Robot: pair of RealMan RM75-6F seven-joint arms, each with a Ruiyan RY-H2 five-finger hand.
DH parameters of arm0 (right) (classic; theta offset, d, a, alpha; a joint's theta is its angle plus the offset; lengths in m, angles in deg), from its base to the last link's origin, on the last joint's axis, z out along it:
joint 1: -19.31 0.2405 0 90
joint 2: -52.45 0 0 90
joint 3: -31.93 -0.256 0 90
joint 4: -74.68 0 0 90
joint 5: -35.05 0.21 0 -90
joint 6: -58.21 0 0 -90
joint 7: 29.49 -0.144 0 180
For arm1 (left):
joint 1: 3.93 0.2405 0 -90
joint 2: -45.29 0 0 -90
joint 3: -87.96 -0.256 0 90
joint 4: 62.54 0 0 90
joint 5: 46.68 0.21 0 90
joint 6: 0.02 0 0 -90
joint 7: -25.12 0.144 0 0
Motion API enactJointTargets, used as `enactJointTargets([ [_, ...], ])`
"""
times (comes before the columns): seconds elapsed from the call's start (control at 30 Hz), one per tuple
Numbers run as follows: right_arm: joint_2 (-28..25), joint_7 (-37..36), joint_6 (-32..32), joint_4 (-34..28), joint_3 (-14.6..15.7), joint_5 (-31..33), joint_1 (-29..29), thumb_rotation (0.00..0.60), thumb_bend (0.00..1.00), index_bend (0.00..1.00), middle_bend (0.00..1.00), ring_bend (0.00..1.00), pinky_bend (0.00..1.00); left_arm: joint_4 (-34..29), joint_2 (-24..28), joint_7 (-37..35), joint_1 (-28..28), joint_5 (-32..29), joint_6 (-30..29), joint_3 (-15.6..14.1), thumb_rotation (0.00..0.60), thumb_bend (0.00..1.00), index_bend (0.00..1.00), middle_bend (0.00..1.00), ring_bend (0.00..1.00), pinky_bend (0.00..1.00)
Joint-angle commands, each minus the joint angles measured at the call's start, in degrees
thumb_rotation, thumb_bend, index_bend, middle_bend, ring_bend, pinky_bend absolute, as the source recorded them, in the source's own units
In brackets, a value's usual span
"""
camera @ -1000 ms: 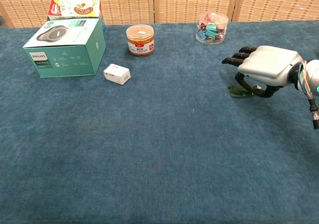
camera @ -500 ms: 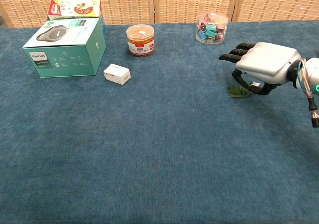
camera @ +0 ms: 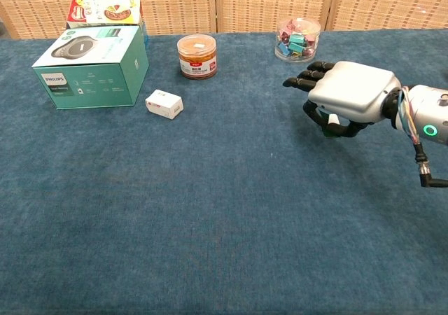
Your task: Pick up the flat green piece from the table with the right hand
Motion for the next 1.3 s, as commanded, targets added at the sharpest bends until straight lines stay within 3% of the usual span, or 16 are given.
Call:
enactJointTargets([
  [0.03, 0.3, 0.2, 0.4, -0.4, -0.1, -0.6, 0.3, 0.6, 0.51, 0.62, 0.0, 0.0, 0.0, 0.1, 0.1, -0.2, 0.0, 0.1, 0.1, 0.0, 0.6, 0.0, 0.0, 0.0, 0.0, 0.07],
  [0.4, 0.9, -7.4, 9.8, 0.1, 0.2, -9.9, 1.7, 0.6, 0.51, 0.62, 0.0, 0.0, 0.0, 0.2, 0.3, -0.8, -0.1, 0.1, 0.2, 0.0, 0.6, 0.0, 0.0, 0.0, 0.0, 0.07],
  [0.67, -0.1, -11.5, 14.3, 1.9, -0.9, -10.9, 0.7, 0.6, 0.51, 0.6, 0.0, 0.0, 0.0, 0.2, 0.4, -1.2, 0.0, 0.2, 0.2, -0.1, 0.6, 0.0, 0.0, 0.0, 0.0, 0.07],
  [0.73, -1.0, -12.2, 15.3, 2.0, -1.3, -10.3, 0.0, 0.6, 0.5, 0.52, 0.0, 0.0, 0.0, 0.3, 0.5, -1.3, 0.0, 0.2, 0.4, -0.1, 0.6, 0.0, 0.0, 0.0, 0.0, 0.07],
  [0.8, -2.2, -13.3, 16.3, 2.0, -1.9, -9.5, -0.9, 0.6, 0.43, 0.4, 0.0, 0.0, 0.0, 0.3, 0.6, -1.4, -0.1, 0.2, 0.5, -0.1, 0.6, 0.0, 0.0, 0.0, 0.0, 0.07],
  [0.87, -3.4, -14.0, 16.9, 1.7, -2.4, -8.6, -1.7, 0.6, 0.21, 0.26, 0.0, 0.0, 0.0, 0.3, 0.6, -1.5, -0.1, 0.3, 0.6, -0.1, 0.6, 0.0, 0.0, 0.0, 0.0, 0.07],
  [0.97, -6.1, -15.6, 17.8, 0.2, -3.5, -6.3, -3.4, 0.6, 0.01, 0.11, 0.0, 0.0, 0.0, 0.3, 0.7, -1.5, -0.1, 0.6, 0.5, -0.3, 0.6, 0.0, 0.0, 0.0, 0.0, 0.07],
  [1.07, -8.1, -16.5, 18.6, -1.0, -4.0, -5.2, -4.7, 0.6, 0.0, 0.05, 0.0, 0.0, 0.0, 0.3, 0.7, -1.5, 0.0, 0.9, 0.4, -0.4, 0.6, 0.0, 0.0, 0.0, 0.0, 0.07],
  [1.3, -14.0, -22.5, 25.7, -3.2, -5.2, -3.1, -10.8, 0.6, 0.0, 0.02, 0.0, 0.0, 0.0, 0.3, 0.7, -1.6, 0.5, 2.0, -0.4, -0.9, 0.6, 0.0, 0.0, 0.0, 0.0, 0.07],
])
